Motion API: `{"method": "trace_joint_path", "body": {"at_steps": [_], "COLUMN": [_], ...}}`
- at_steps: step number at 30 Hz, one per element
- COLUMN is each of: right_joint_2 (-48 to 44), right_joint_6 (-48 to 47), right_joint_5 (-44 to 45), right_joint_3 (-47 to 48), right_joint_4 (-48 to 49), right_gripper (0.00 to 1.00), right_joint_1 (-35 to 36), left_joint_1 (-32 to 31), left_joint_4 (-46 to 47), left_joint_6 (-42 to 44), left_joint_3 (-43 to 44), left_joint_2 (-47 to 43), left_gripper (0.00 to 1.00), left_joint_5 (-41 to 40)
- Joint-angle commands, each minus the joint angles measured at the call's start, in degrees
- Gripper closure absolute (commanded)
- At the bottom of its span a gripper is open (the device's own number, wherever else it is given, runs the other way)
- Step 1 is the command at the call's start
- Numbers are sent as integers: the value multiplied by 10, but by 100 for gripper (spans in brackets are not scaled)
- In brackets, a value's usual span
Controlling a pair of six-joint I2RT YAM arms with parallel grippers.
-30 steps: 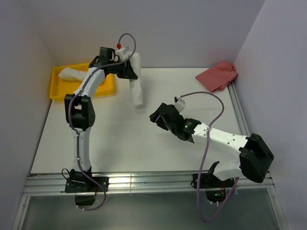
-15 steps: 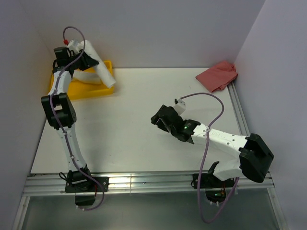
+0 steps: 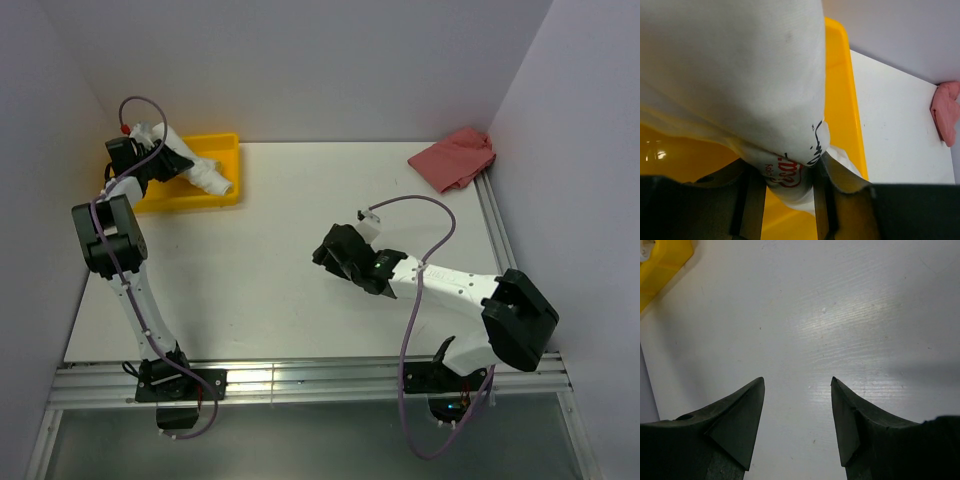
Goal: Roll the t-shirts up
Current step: Place the rolled tshirt into the container
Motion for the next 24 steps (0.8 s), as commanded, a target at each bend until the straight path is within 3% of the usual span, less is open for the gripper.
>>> {"method": "trace_joint_path", "body": {"at_steps": [1,9,17,24], "right_joint_2": [9,32,60,73], "right_joint_6": [-2,-5,-11,-15], "right_joint_5": [7,0,-14,-23], "right_joint_3": [13,15,26,30], "right_joint_4": [18,29,36,38], "right_gripper": [37,37,37,37], "right_joint_1": [4,4,4,4], "left_joint_1": [-2,4,23,38], "left_joint_4": [85,109,58,29], "left_joint_6": [0,-22,-77,-114], "left_joint_3": [-50,-98,-81,-59], "left_joint_2": [-75,-93,-69,-40], "left_gripper": [100,100,100,100], "left_joint_5": [-11,-44,-77,-61]}}
